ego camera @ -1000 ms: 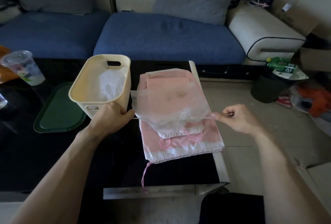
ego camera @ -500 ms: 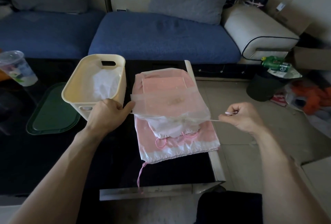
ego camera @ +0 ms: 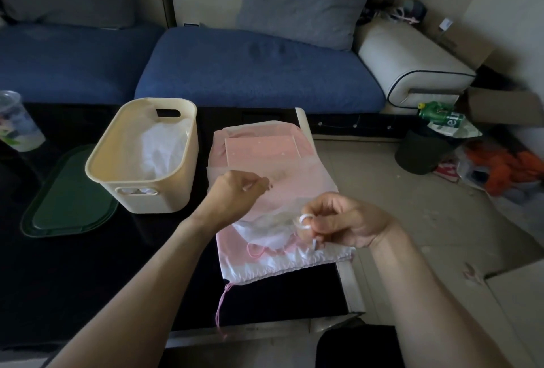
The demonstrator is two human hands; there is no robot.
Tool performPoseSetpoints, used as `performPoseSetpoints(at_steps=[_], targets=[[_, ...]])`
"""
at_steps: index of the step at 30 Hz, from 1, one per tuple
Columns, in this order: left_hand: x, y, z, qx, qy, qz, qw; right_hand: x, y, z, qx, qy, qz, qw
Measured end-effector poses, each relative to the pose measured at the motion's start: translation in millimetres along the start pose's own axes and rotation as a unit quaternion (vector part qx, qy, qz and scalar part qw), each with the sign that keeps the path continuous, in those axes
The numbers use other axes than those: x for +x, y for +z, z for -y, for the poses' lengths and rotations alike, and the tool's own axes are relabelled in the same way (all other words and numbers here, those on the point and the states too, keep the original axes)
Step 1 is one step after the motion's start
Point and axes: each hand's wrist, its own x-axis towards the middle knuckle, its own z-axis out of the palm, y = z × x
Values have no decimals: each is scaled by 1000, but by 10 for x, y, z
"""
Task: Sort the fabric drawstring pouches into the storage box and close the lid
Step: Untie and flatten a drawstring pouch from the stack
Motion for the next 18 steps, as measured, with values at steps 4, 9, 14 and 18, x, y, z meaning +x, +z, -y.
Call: performPoseSetpoints(at_steps=[4,9,14,18], targets=[[50,-6,17,-7,-17,86,996,109,14,1,7,3,27,1000],[-32,58,69,205,66,-23,976,173,-69,91,185,-58,-51,980],[-286,145,9,166,-13,118,979,349,-244,11,312,-80,-176,930],[-380,237,52,192,-8,156,969,418,-324,-66,-5,9,-333,943]])
